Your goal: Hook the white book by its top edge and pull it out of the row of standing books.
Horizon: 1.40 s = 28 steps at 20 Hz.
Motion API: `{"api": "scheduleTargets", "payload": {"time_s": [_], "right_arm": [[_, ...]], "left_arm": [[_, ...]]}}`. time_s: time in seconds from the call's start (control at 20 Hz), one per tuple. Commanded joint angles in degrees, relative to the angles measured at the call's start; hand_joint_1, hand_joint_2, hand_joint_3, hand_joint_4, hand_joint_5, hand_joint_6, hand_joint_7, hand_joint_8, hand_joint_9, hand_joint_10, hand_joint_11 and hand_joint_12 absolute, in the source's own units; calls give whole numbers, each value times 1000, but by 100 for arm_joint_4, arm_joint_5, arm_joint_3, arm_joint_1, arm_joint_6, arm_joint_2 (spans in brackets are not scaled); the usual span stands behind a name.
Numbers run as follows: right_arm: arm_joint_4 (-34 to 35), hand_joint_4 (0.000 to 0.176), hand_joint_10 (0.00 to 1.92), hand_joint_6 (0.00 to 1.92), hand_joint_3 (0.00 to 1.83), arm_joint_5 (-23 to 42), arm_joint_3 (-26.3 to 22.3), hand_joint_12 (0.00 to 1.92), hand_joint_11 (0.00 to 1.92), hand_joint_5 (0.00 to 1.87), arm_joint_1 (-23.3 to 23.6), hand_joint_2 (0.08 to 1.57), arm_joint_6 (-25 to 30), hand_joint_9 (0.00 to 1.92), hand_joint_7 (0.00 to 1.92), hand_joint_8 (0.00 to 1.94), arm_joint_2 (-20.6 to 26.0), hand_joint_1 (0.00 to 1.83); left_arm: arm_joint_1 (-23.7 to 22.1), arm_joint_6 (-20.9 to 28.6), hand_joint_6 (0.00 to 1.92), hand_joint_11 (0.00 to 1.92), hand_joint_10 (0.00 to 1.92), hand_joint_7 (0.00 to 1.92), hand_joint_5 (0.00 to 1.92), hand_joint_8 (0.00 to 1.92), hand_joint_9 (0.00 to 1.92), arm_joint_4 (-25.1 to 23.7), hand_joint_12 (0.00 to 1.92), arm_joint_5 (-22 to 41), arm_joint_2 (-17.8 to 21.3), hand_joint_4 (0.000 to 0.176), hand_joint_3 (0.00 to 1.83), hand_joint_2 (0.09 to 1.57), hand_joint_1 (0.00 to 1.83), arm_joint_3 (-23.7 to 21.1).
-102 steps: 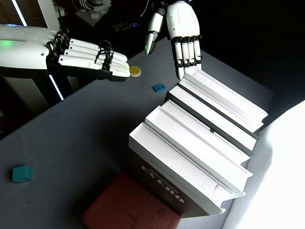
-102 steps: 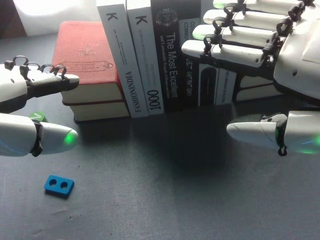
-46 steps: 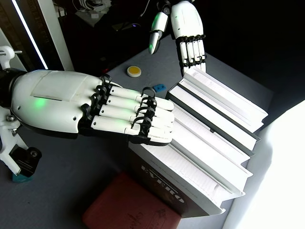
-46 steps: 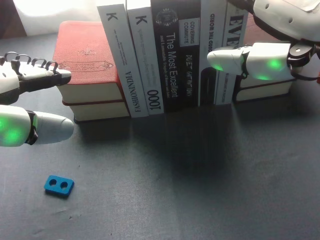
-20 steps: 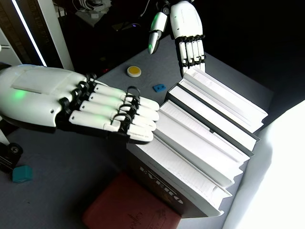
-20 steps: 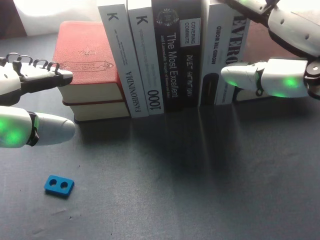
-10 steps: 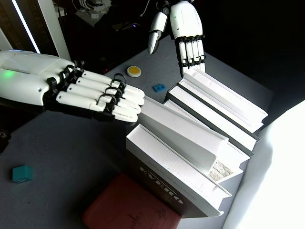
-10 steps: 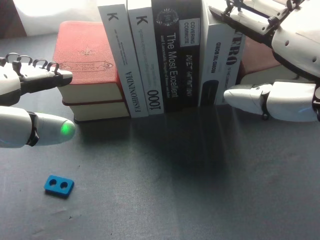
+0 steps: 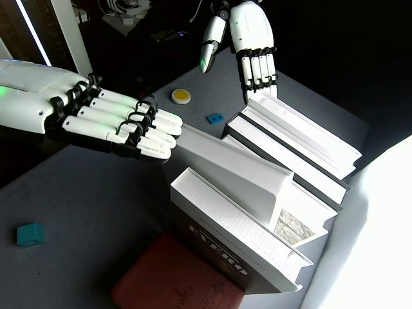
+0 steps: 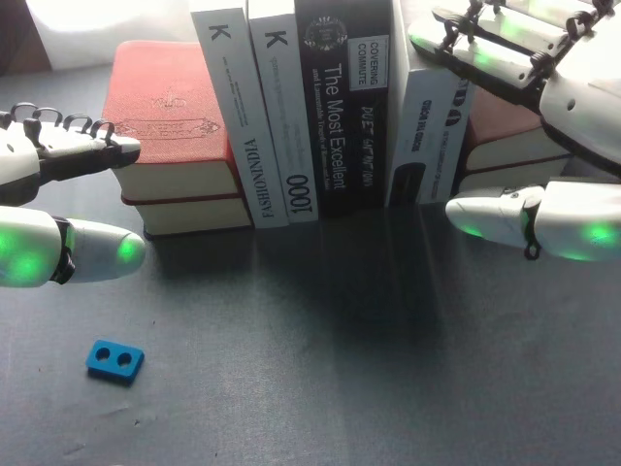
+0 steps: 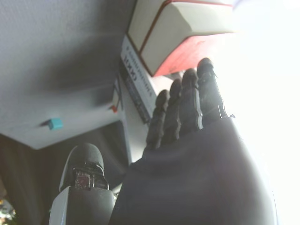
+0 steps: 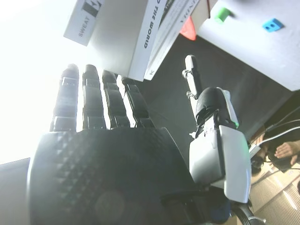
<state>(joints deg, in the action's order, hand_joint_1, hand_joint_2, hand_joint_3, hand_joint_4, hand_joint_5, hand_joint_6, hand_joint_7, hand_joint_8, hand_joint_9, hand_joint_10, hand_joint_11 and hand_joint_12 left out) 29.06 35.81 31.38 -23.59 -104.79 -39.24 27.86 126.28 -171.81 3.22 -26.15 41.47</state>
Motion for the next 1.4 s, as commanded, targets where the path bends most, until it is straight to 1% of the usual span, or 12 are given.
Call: {"api": "scheduleTargets", "payload": {"time_s": [0.0,0.35,0.75,1.2,1.3,1.35], "right_arm": [[-101,0,0,0,0,334,-40,0,0,31,8,1173,31,0,0,0,34,0],[-101,0,0,1,0,348,-324,0,0,33,-122,1171,18,0,0,0,202,0],[-101,0,0,0,0,383,-767,0,0,35,-355,1173,-1,0,1,0,460,0],[-92,0,0,0,0,432,-1039,0,0,30,-607,1172,-8,0,0,0,628,0],[99,0,0,0,1,441,-1047,0,0,30,-649,1176,-79,0,0,0,676,0],[241,0,0,5,0,452,-1046,0,0,41,-650,1173,-208,0,6,2,683,0]], "left_arm": [[-57,14,0,0,0,0,0,0,0,-77,0,-644,20,0,5,1213,0,13],[-56,35,0,0,0,0,0,0,0,-77,0,-639,19,0,5,1215,0,33],[-57,103,0,0,0,0,0,0,0,-77,0,-609,17,0,5,1217,0,52],[-57,84,0,0,0,0,0,0,0,-77,0,-611,27,0,3,1215,0,52],[-57,84,0,0,0,0,0,0,0,-77,0,-614,27,0,1,1211,0,52],[-57,84,0,0,0,0,0,0,0,-77,0,-616,25,0,1,1212,0,51]]}}
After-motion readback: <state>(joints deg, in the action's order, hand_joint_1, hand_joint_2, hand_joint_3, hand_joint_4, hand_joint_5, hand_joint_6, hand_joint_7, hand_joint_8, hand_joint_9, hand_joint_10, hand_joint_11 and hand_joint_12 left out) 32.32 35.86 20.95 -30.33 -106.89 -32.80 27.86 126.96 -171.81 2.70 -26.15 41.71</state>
